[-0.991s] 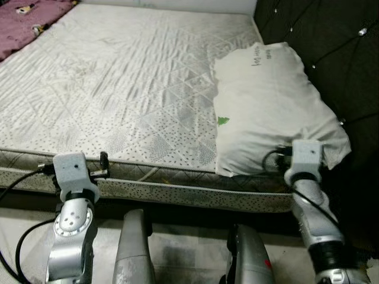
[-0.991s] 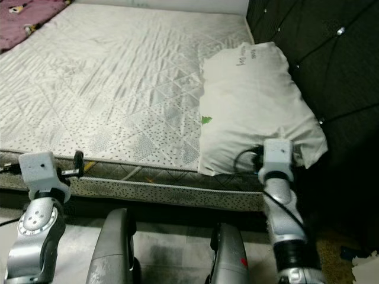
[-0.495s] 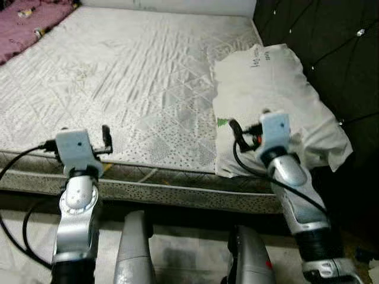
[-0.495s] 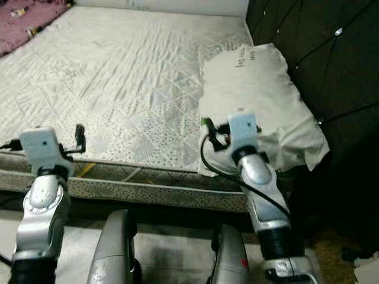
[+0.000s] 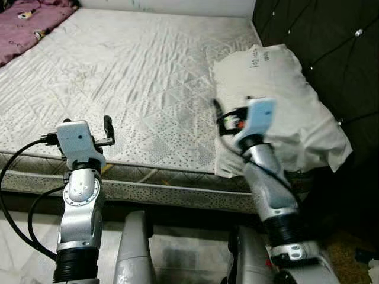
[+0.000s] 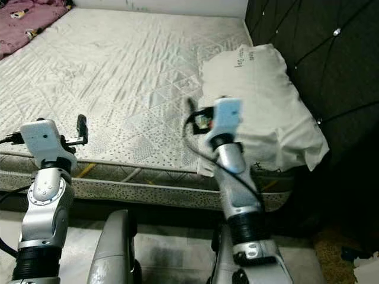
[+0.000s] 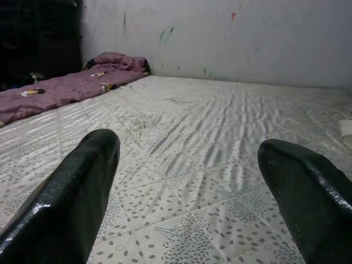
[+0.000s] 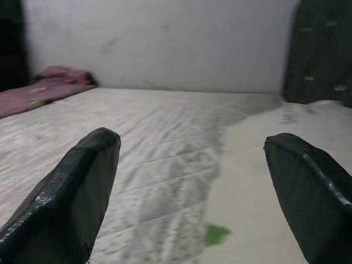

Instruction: Clean up the room

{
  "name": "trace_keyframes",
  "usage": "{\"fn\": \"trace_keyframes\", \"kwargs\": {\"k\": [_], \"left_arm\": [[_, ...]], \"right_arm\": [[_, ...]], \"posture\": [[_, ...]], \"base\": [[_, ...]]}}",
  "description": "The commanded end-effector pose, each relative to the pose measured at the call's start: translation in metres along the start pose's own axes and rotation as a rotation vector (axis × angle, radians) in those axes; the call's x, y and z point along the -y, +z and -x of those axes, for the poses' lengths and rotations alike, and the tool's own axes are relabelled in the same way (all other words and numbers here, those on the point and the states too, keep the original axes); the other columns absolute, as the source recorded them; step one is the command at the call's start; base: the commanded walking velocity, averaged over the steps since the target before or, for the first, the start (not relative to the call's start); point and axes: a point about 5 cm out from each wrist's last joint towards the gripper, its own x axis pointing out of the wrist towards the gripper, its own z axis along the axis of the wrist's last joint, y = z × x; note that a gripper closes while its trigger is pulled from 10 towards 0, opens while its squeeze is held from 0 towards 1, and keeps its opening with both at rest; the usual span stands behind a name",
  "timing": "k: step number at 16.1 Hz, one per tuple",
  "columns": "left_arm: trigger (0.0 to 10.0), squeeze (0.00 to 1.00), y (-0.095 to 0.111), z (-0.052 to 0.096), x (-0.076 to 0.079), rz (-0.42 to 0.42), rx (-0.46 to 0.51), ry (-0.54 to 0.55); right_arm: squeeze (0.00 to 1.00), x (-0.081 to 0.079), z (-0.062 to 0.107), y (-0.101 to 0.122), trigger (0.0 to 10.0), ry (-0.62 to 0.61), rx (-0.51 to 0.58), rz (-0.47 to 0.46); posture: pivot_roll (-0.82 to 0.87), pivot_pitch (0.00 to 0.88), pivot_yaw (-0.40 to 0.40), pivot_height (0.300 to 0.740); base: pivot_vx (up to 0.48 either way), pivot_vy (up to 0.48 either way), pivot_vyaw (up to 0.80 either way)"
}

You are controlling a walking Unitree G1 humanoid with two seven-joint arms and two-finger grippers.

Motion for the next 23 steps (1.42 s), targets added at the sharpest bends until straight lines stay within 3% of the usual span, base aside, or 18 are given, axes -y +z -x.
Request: {"fn": "trace_keyframes", "kwargs": {"k": [1,5,13,16,20,23], "left_arm": [[10.0,0.0,0.008,-0.006,0.01,0.031,0.032,-0.024],[10.0,0.0,0.008,-0.005,0.017,0.045,0.053,-0.013],[10.0,0.0,0.005,0.007,0.015,0.033,0.016,-0.044],[10.0,0.0,0.006,0.008,0.017,0.024,0.01,-0.052],[10.0,0.0,0.009,0.021,0.01,-0.069,0.033,-0.083],[10.0,0.0,0.003,0.034,0.002,-0.059,-0.005,-0.074]], "right_arm": [[0.0,0.01,-0.006,0.008,10.0,-0.048,0.04,0.003],[0.0,0.019,-0.006,0.013,10.0,-0.145,0.071,0.018],[0.0,0.015,0.01,0.002,10.0,-0.15,0.037,0.046],[0.0,0.017,0.011,0.007,10.0,-0.165,0.044,0.056],[0.0,0.036,0.037,-0.003,10.0,-0.228,0.012,0.179],[0.0,0.045,0.053,-0.008,10.0,-0.273,-0.021,0.187]], "posture": [[0.07,0.0,-0.012,0.555],[0.05,0.0,-0.016,0.585],[0.05,0.0,-0.006,0.68],[0.05,0.0,-0.011,0.715],[0.04,0.0,-0.003,0.74],[0.04,0.0,-0.005,0.74]], "base": [[0.0,0.0,0.0],[0.0,0.0,0.0],[0.0,0.0,0.0],[0.0,0.0,0.0],[0.0,0.0,0.0],[0.0,0.0,0.0]]}}
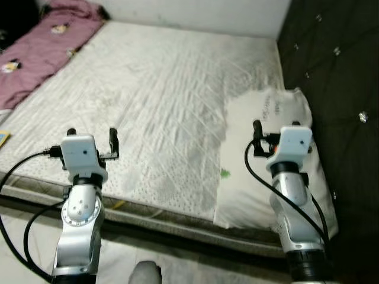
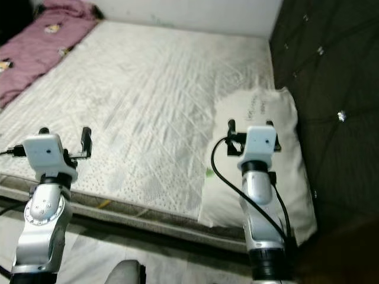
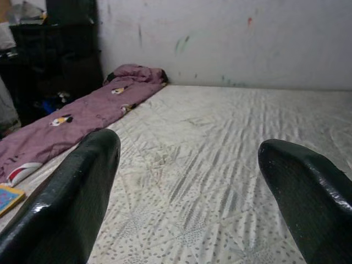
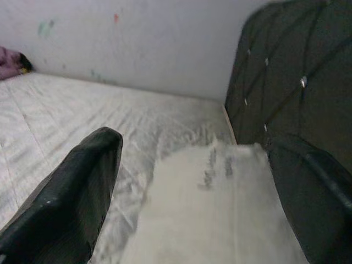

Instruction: Clean up the room

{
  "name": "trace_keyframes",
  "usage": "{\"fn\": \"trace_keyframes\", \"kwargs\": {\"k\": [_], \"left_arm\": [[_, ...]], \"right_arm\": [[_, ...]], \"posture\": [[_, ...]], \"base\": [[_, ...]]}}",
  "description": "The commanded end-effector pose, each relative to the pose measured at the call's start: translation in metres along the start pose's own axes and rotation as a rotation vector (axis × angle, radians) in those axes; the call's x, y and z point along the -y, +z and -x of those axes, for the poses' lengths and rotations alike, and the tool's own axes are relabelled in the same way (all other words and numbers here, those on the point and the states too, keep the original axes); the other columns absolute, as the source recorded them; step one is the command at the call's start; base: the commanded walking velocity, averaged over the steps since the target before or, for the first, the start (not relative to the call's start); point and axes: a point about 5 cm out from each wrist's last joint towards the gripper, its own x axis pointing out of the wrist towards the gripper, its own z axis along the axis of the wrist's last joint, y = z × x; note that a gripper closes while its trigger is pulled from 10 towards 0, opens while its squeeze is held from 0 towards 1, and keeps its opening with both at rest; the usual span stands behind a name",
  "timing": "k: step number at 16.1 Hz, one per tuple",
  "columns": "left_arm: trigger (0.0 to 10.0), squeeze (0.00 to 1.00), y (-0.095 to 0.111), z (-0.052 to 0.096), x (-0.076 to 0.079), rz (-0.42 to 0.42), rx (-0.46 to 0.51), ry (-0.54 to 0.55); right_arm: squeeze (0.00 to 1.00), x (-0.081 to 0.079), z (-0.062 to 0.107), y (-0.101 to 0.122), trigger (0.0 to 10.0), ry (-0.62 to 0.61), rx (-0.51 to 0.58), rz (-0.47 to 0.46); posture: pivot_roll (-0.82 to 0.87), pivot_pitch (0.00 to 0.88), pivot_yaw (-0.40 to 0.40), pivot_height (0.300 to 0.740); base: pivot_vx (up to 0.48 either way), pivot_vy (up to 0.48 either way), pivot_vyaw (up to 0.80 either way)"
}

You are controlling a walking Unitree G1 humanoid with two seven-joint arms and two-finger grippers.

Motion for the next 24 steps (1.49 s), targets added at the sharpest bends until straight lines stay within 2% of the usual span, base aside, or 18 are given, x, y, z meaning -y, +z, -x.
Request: {"fn": "trace_keyframes", "kwargs": {"k": [1,2,5,7,10,13,15,17,19,21,22,24], "left_arm": [[10.0,0.0,0.003,0.002,0.001,0.008,0.002,-0.006],[10.0,0.0,0.003,0.003,0.003,0.008,-0.006,0.005],[10.0,0.0,0.003,0.007,0.006,0.026,-0.008,-0.074],[10.0,0.0,-0.001,0.012,0.0,0.0,-0.029,-0.024],[10.0,0.0,-0.002,0.029,0.001,-0.023,-0.033,-0.032],[10.0,0.0,-0.003,0.037,-0.003,-0.028,-0.055,-0.008],[10.0,0.0,-0.004,0.037,0.0,-0.029,-0.058,-0.038],[10.0,0.0,0.0,0.031,0.005,-0.019,-0.046,-0.05],[10.0,0.0,0.001,0.028,0.008,0.011,-0.049,-0.079],[10.0,0.0,0.003,0.024,0.013,0.033,-0.055,-0.11],[10.0,0.0,0.004,0.023,0.015,0.03,-0.049,-0.126],[10.0,0.0,-0.001,0.025,0.016,0.007,-0.088,-0.121]], "right_arm": [[0.0,0.002,-0.001,0.004,10.0,-0.015,0.009,-0.004],[0.0,0.0,-0.001,0.004,10.0,-0.01,0.002,-0.002],[0.0,0.001,0.003,0.003,10.0,-0.013,-0.019,-0.004],[0.0,0.007,0.007,0.001,10.0,-0.055,-0.036,-0.02],[0.0,0.015,0.012,-0.001,10.0,-0.064,-0.059,-0.024],[0.0,0.021,0.038,-0.008,10.0,0.011,-0.119,0.026],[0.0,0.029,0.046,-0.007,10.0,0.036,-0.116,0.15],[0.0,0.035,0.055,-0.007,10.0,0.054,-0.142,0.135],[0.0,0.03,0.054,-0.008,10.0,0.038,-0.179,0.111],[0.0,0.019,0.047,-0.003,10.0,0.056,-0.154,0.128],[0.0,0.012,0.046,-0.003,10.0,0.044,-0.175,0.068],[0.0,0.0,0.045,-0.003,10.0,0.079,-0.172,0.018]], "posture": [[0.04,0.0,-0.005,0.74],[0.05,0.0,-0.009,0.74],[0.04,0.0,-0.01,0.74],[0.04,0.0,-0.012,0.74],[0.04,0.0,-0.01,0.74],[0.05,0.0,-0.018,0.74],[0.03,0.0,-0.017,0.74],[0.02,0.0,-0.009,0.74],[0.01,0.0,-0.001,0.74],[0.01,0.0,0.001,0.74],[0.01,0.0,0.005,0.74],[0.01,0.0,0.011,0.74]], "base": [[0.0,0.0,0.0],[0.0,0.0,0.0],[0.0,0.0,0.0],[0.0,0.0,0.0],[0.0,0.0,0.0],[0.0,0.0,0.0],[0.0,0.0,0.0],[0.0,0.0,0.0],[0.0,0.0,0.0],[0.0,0.0,0.0],[0.0,0.0,0.0],[0.0,0.0,0.0]]}}
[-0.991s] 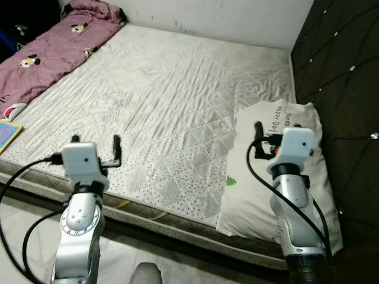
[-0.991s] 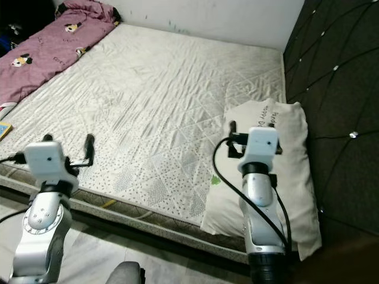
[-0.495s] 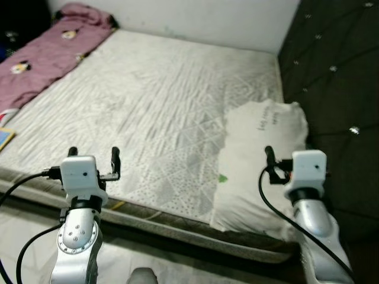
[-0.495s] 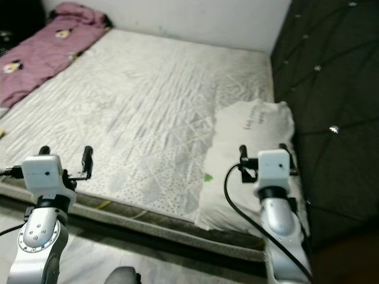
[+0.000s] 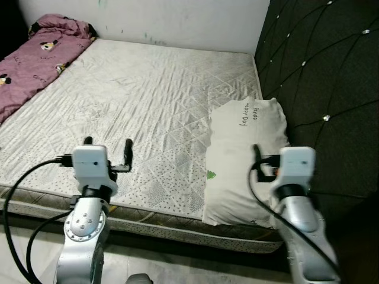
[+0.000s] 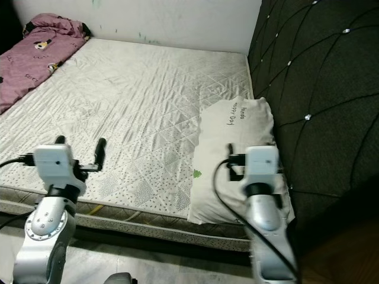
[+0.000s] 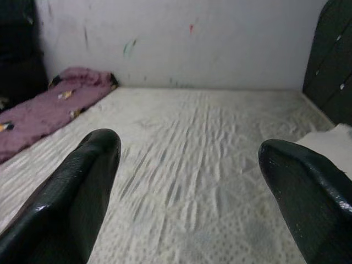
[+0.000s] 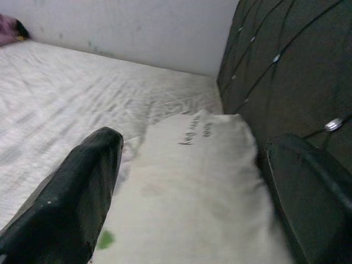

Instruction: Clean up the room

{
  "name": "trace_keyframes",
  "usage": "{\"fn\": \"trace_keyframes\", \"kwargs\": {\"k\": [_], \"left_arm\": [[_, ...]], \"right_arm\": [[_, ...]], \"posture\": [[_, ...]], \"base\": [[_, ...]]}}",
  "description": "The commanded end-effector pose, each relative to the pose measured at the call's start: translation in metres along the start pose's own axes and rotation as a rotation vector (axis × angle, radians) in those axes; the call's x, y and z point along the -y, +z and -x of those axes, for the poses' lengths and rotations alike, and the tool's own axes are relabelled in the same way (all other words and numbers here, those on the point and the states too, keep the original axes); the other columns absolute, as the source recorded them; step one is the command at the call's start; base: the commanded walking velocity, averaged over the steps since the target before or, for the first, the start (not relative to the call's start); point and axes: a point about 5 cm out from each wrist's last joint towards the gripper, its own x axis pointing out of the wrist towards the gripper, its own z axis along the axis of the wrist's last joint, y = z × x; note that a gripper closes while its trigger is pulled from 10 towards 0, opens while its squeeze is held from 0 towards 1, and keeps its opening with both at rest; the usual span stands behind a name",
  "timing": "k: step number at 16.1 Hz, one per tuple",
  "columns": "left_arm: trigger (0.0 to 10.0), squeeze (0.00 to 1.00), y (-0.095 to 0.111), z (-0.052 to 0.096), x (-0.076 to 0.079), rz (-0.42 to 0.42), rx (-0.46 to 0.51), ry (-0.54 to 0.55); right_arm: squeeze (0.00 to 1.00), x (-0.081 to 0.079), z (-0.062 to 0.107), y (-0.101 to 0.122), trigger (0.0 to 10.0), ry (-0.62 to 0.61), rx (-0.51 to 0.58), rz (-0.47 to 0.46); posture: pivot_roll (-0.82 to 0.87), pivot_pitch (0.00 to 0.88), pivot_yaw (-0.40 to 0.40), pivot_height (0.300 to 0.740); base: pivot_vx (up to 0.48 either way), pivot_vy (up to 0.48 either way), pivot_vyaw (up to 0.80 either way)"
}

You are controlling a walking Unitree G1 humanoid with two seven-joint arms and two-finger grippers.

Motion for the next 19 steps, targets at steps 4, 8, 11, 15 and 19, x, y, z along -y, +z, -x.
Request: {"fn": "trace_keyframes", "kwargs": {"k": [4,8,11,15,19], "left_arm": [[10.0,0.0,-0.0051,0.0038,-0.0001,0.025,-0.047,-0.004],[10.0,0.0,-0.0045,0.0027,0.0014,0.038,-0.059,-0.017],[10.0,0.0,-0.0053,0.0016,0.002,0.08,-0.068,-0.025],[10.0,0.0,-0.0053,0.0006,0.0025,0.109,-0.072,-0.029],[10.0,0.0,-0.0047,-0.0003,0.0024,0.113,-0.075,-0.038]], "right_arm": [[0.0,-0.0019,-0.004,0.005,10.0,0.019,0.016,-0.038],[0.0,-0.0026,-0.0067,0.0088,10.0,0.024,0.034,-0.067],[0.0,-0.0024,-0.0071,0.008,10.0,0.012,0.017,-0.058],[0.0,-0.0031,-0.008,0.006,10.0,0.016,0.004,-0.069],[0.0,-0.0033,-0.0084,0.0057,10.0,0.015,0.001,-0.082]], "posture": [[0.02,0.0,0.01,0.74],[0.01,0.0,0.008,0.74],[0.01,0.0,0.006,0.74],[0.01,0.0,0.006,0.74],[0.01,0.0,0.007,0.74]], "base": [[0.0,0.0,0.0],[0.0,0.0,0.0],[0.0,0.0,0.0],[0.0,0.0,-0.8],[0.0,0.0,-0.62]]}}
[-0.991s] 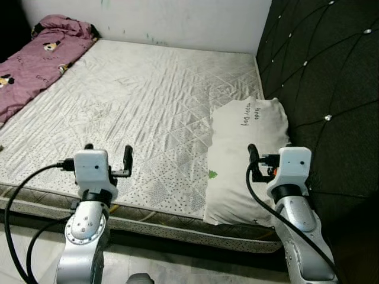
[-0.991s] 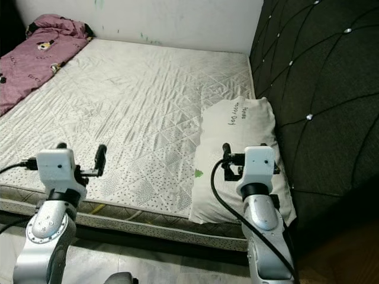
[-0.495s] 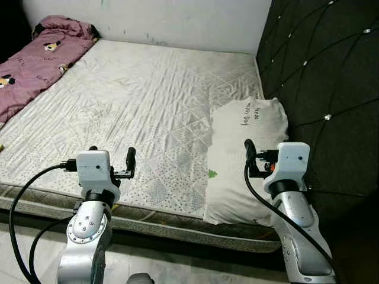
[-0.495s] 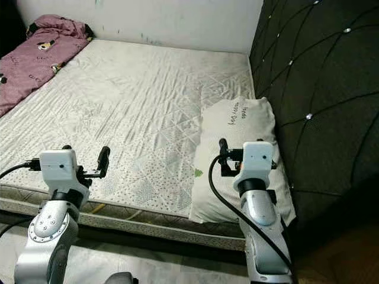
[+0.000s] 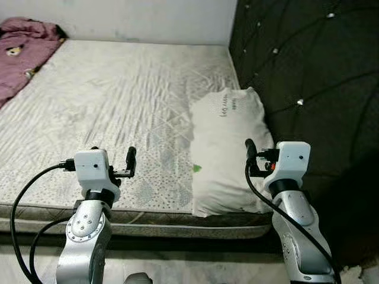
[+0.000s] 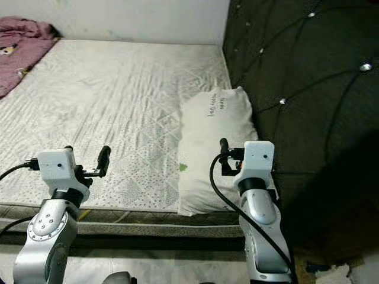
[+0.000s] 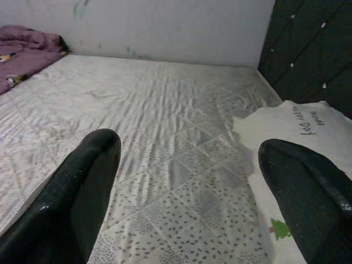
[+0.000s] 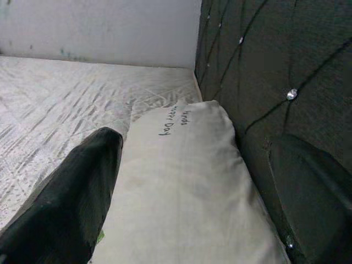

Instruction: Clean up the room

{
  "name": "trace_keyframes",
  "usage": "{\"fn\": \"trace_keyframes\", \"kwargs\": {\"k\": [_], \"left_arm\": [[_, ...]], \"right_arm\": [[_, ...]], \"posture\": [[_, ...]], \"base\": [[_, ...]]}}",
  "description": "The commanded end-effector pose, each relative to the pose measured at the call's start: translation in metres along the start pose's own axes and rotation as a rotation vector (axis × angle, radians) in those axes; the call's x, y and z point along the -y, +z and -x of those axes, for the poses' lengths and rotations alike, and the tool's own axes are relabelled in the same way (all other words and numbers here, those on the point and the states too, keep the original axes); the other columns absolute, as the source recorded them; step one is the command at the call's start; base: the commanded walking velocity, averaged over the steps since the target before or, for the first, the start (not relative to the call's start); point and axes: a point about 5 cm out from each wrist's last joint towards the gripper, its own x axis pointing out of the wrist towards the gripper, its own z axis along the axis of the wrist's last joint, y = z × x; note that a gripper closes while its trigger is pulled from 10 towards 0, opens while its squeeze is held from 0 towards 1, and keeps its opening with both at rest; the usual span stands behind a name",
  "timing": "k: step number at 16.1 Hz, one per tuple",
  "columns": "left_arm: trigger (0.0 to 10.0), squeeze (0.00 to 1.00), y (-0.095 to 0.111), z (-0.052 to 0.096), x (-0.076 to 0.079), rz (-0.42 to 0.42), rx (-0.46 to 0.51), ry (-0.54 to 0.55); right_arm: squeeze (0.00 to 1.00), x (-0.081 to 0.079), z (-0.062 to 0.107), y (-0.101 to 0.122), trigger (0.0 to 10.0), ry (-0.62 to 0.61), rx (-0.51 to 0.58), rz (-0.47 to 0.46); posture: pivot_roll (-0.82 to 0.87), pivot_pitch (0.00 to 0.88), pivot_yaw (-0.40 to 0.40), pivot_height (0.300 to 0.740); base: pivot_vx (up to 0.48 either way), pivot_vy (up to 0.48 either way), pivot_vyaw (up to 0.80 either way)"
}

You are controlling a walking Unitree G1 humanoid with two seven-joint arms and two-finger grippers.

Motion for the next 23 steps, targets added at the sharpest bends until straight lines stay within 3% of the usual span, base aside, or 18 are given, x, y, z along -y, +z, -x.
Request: {"fn": "trace_keyframes", "kwargs": {"k": [1,15,23], "left_arm": [[10.0,0.0,0.0039,-0.0012,0.0,-0.001,0.007,-0.011],[10.0,0.0,0.0087,-0.0048,-0.0032,0.027,0.027,-0.015],[10.0,0.0,0.0119,-0.002,0.0027,0.033,0.062,-0.059]], "right_arm": [[0.0,-0.0002,-0.0012,-0.0008,10.0,-0.001,-0.012,-0.009],[0.0,-0.0008,-0.0033,-0.0046,10.0,0.014,-0.032,0.001],[0.0,-0.0028,-0.0043,-0.0057,10.0,0.035,-0.035,0.012]], "posture": [[0.01,0.0,0.008,0.74],[0.02,0.0,0.004,0.74],[0.02,0.0,-0.001,0.74]], "base": [[0.0,0.0,0.0],[0.0,0.423,0.0],[0.0,0.0,0.0]]}}
